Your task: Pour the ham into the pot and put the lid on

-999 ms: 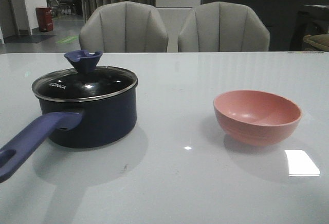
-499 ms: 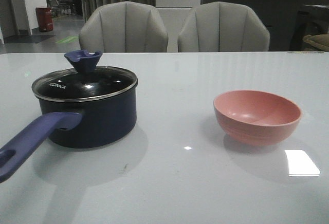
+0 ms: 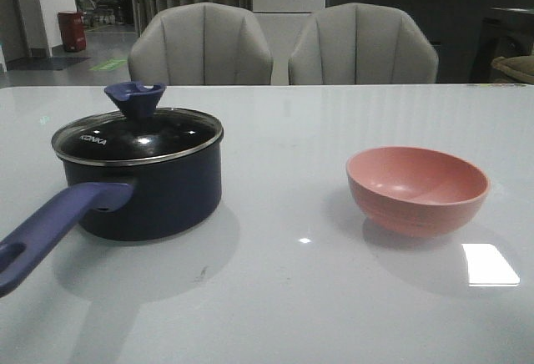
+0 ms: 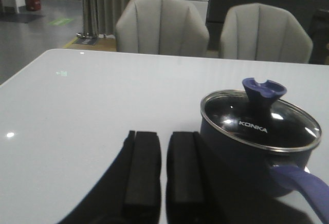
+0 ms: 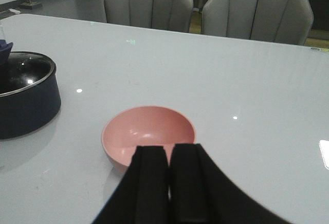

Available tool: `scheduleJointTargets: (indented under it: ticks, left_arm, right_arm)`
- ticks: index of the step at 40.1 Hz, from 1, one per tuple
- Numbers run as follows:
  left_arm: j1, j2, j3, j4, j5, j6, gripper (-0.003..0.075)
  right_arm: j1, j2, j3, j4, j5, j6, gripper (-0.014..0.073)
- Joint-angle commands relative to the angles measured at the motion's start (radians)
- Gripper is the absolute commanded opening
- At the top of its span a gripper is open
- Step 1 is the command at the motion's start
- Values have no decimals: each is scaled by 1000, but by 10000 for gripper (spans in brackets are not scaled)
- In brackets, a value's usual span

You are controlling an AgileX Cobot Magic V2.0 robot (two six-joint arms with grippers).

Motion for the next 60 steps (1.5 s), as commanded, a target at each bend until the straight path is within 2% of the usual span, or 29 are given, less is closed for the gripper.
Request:
scheduleJointTargets:
  ticks: [1,11,54,60]
  left_arm:
    - [31,-15,10,6,-117,-35,132]
    - [61,-39,54,8,-75,-33,132]
    - [61,-39,54,8,-77,-33,132]
    - [61,-39,54,8,-77,-33,132]
  right_arm:
    - [2,5,-28,3,-83,-4,161]
    - [2,5,-28,3,-83,-4,161]
    - [2,5,-28,3,-76,-4,161]
    - [-22,2,-10,-63,-104,-4,161]
